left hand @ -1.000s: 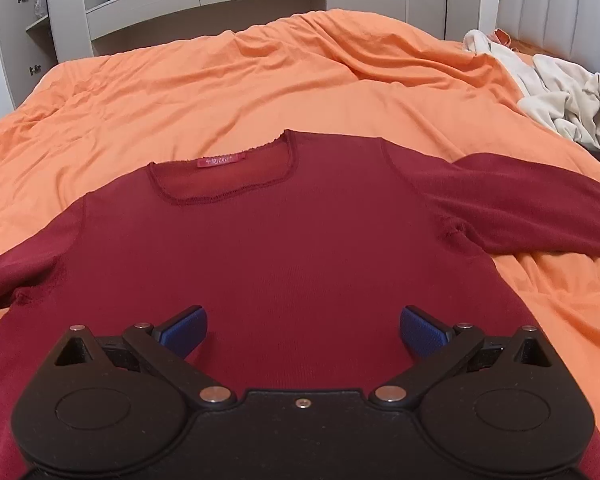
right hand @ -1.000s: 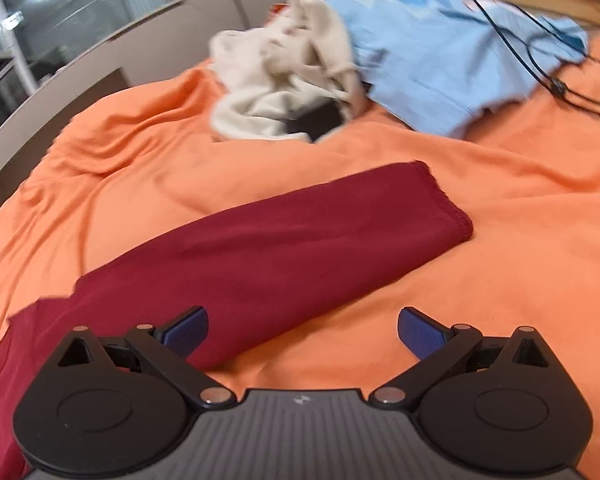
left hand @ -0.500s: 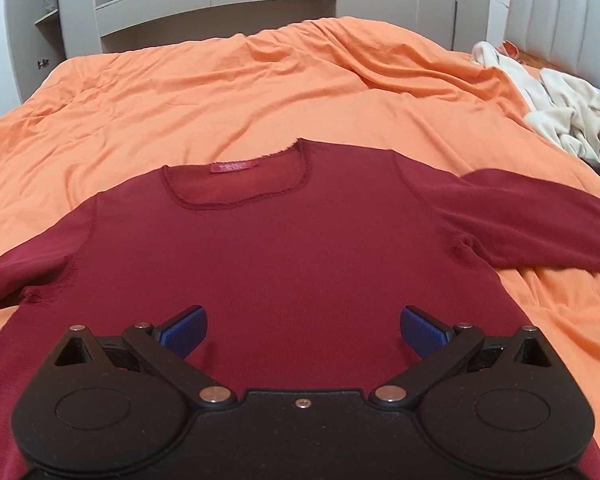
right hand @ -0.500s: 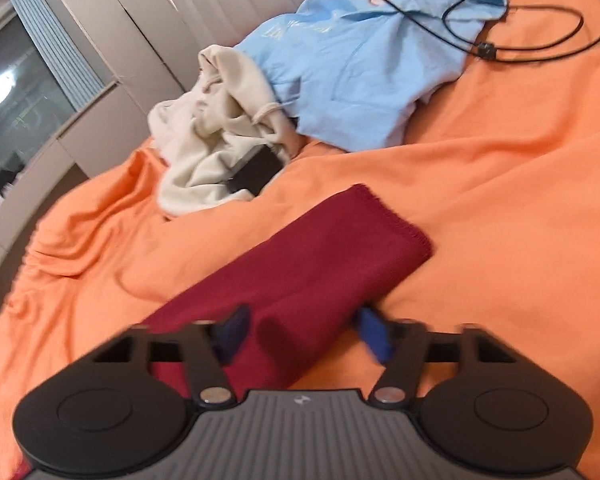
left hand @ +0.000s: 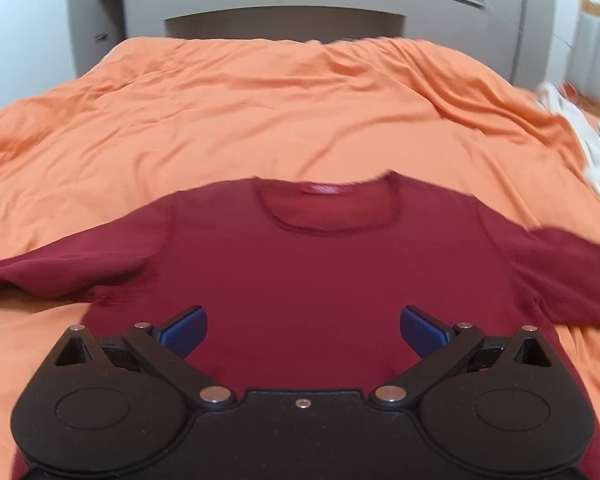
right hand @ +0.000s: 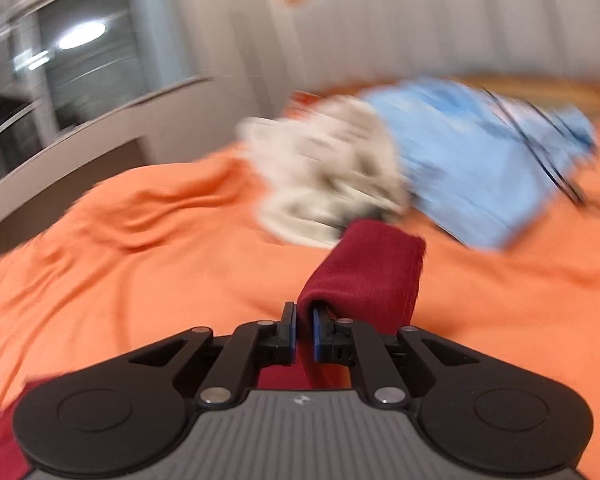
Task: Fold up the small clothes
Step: 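Lift the sleeve with the right gripper and carry it across the shirt body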
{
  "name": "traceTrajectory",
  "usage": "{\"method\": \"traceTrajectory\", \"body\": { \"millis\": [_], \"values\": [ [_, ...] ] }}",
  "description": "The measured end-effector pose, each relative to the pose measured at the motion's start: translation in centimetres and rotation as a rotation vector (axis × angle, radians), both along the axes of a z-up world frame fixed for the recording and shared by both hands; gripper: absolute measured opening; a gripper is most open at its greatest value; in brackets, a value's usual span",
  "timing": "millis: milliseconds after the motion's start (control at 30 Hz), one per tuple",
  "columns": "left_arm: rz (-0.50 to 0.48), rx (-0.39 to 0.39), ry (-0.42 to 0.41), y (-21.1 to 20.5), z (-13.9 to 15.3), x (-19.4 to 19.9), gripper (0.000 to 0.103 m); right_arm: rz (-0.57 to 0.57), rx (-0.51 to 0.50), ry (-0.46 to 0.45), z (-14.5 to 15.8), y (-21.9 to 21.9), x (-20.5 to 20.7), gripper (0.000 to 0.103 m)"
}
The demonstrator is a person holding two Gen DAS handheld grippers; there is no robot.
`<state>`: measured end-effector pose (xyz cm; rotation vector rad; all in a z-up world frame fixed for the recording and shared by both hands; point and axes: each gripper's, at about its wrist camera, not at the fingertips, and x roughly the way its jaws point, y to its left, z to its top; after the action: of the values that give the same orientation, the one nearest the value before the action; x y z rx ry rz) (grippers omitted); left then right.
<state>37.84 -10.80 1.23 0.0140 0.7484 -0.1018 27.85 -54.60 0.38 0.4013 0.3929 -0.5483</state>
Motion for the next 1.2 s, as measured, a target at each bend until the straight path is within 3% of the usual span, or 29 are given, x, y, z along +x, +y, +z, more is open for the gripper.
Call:
{"method": "traceTrajectory", "body": {
  "millis": [100,367,633,933,1000,1100,1133,1200],
  "values": [
    [0.049,-0.031,-0.006,2.0,0.7,0.8,0.103,0.135,-0.135,-0.008,2.3,4.9,2.2,0.009],
    [0.185,-0.122,-0.004,7.4,1.6,1.5,0.103,0.498,-0.335,-0.044,5.5,18.5,8.0,0.009],
    [0.303,-0.171,-0.016,12.6,2.2,1.5,0.102,0.811,-0.572,0.017,2.8,31.8,10.7,0.008],
    [0.392,-0.207,-0.045,16.4,2.6,1.0,0.102,1.066,-0.725,0.137,-2.4,40.4,8.8,0.009],
    [0.396,-0.208,-0.043,16.5,2.5,1.2,0.102,1.113,-0.739,0.164,-3.0,40.7,8.0,0.018],
    [0.393,-0.212,-0.036,16.3,2.5,1.6,0.102,1.171,-0.729,0.176,-3.4,40.7,7.0,0.062],
    [0.388,-0.214,-0.035,16.2,2.4,1.7,0.102,1.183,-0.718,0.168,-3.2,40.4,6.5,0.071],
    [0.369,-0.213,-0.032,15.6,2.2,1.9,0.102,1.199,-0.693,0.154,-2.5,39.5,5.2,0.077]
  ]
}}
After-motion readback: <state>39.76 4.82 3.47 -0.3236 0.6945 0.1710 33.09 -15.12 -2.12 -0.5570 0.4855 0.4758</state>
